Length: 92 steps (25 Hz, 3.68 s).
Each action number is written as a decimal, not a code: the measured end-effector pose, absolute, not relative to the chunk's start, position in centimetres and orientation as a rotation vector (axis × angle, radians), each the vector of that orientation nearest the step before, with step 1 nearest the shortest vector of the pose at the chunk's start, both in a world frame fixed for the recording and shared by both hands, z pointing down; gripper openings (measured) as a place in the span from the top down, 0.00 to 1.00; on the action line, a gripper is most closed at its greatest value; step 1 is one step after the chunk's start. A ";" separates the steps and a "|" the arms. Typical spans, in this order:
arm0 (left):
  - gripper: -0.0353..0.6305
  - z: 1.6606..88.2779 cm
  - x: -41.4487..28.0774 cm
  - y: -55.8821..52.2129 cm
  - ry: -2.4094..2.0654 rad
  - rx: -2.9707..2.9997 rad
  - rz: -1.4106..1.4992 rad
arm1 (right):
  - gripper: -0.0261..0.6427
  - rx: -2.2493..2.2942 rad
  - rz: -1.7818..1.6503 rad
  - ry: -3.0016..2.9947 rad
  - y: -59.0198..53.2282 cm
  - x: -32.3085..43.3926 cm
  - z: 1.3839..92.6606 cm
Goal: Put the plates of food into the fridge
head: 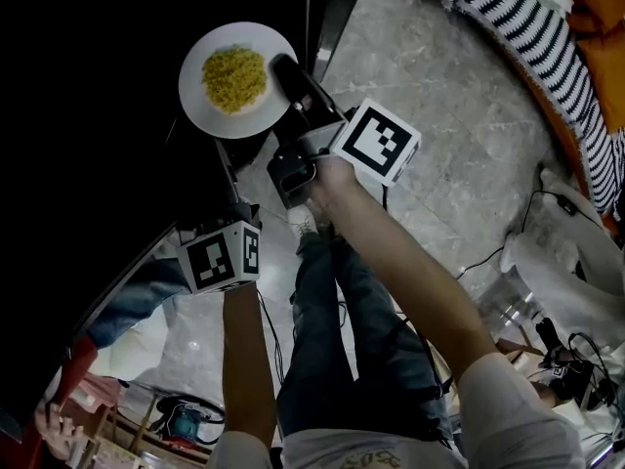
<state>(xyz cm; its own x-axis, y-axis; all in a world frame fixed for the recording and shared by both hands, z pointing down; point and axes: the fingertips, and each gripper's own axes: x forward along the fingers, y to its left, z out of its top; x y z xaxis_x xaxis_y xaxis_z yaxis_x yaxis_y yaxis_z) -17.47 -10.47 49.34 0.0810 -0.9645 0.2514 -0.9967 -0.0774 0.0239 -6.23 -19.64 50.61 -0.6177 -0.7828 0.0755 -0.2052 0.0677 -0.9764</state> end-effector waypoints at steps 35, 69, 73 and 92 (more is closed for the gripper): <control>0.94 49.7 -15.7 -13.0 -1.886 2.276 0.278 | 0.93 -0.978 -1.596 1.896 -23.9 -10.6 50.9; 0.94 50.2 -15.8 -16.0 -1.842 2.277 0.204 | 0.93 -0.876 -1.638 1.908 -24.9 -11.5 50.8; 0.94 49.6 -16.7 -15.9 -1.857 2.258 0.196 | 0.93 -0.871 -1.635 1.935 -24.4 -11.9 50.2; 0.94 49.5 -15.7 -16.2 -1.818 2.281 0.182 | 0.92 -0.865 -1.643 1.919 -24.7 -11.9 50.5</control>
<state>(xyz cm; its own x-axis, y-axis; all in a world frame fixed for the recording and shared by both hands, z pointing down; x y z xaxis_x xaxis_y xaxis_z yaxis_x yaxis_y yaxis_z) -15.72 -16.18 49.53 0.2273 -0.9459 0.2315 -0.9730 -0.2111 0.0929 -11.90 -24.72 50.50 -0.6928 -0.7194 0.0505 -0.1609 0.0859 -0.9832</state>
